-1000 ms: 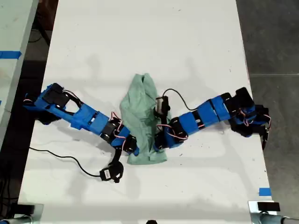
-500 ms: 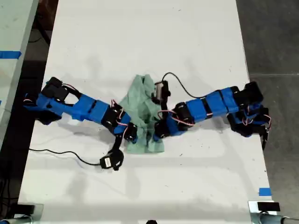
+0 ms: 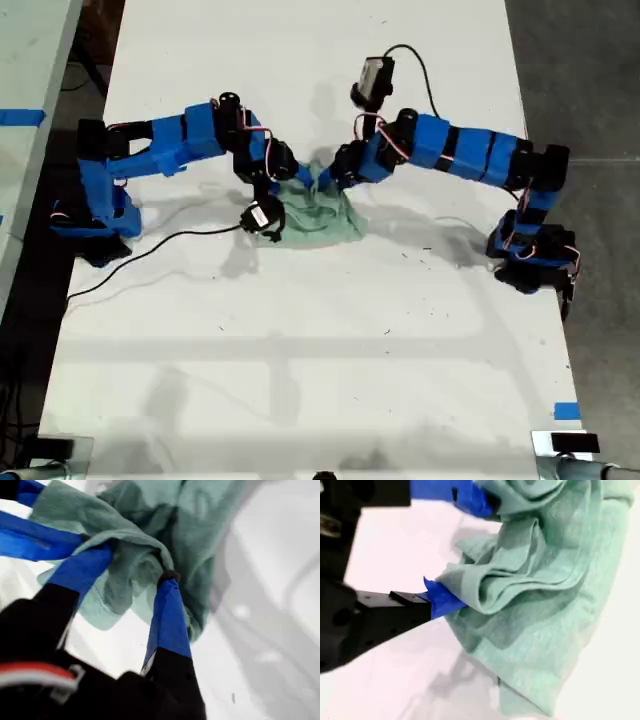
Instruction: Fold t shirt
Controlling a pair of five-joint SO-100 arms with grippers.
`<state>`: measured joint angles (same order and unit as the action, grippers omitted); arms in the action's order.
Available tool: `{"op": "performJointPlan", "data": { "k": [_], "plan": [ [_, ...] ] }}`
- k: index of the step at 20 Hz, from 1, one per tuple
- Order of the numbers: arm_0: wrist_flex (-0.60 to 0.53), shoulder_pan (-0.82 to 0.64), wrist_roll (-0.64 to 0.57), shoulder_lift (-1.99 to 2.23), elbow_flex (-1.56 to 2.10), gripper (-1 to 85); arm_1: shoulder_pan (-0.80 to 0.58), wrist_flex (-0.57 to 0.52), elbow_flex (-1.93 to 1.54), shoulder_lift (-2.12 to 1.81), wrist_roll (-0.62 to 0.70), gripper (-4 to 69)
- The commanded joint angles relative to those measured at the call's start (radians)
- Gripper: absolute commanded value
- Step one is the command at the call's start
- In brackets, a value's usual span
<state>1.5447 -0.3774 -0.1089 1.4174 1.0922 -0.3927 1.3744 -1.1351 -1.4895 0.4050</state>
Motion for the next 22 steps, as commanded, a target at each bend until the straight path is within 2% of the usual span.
{"op": "performJointPlan", "data": {
  "k": [1, 4, 7, 8, 9, 10, 11, 12, 14, 16, 18, 21, 22],
  "plan": [
    [0.044, -0.132, -0.097, 0.011, 0.008, 28.9, -0.127, 0.103, 0.052, -0.066, 0.054, 33.1],
    [0.051, -0.230, -0.160, 0.081, 0.098, 28.3, -0.253, 0.295, 0.048, -0.094, 0.055, 34.3],
    [0.055, -0.298, -0.253, 0.169, 0.150, 28.3, -0.298, 0.351, -0.048, -0.222, 0.080, 32.3],
    [0.055, -0.305, -0.268, 0.222, 0.184, 28.3, -0.288, 0.367, -0.067, -0.275, 0.083, 29.6],
    [0.055, -0.307, -0.255, 0.316, 0.241, 28.3, -0.262, 0.371, -0.106, -0.351, 0.083, 17.0],
    [0.055, -0.276, -0.235, 0.431, 0.290, 22.2, -0.222, 0.371, -0.169, -0.459, 0.052, 0.5],
    [0.055, -0.207, -0.221, 0.557, 0.313, 7.9, -0.152, 0.365, -0.236, -0.584, 0.014, 0.5],
    [0.054, -0.098, -0.172, 0.683, 0.322, -0.1, -0.060, 0.364, -0.304, -0.713, -0.032, 0.5],
    [0.012, 0.164, 0.046, 0.959, 0.440, 6.1, 0.156, 0.330, -0.480, -0.992, -0.152, 0.5],
    [-0.202, 0.373, 0.152, 1.261, 0.787, 5.7, 0.365, 0.235, -0.761, -1.230, -0.261, 0.5],
    [-0.399, 0.459, 0.173, 1.534, 1.189, 5.1, 0.485, 0.115, -1.072, -1.407, -0.341, 0.5],
    [-0.652, 0.500, 0.164, 1.948, 1.755, 4.8, 0.509, -0.018, -1.476, -1.675, -0.348, 0.5],
    [-0.667, 0.502, 0.164, 2.138, 1.910, 4.3, 0.511, -0.021, -1.592, -1.804, -0.344, 0.5]
  ]
}}
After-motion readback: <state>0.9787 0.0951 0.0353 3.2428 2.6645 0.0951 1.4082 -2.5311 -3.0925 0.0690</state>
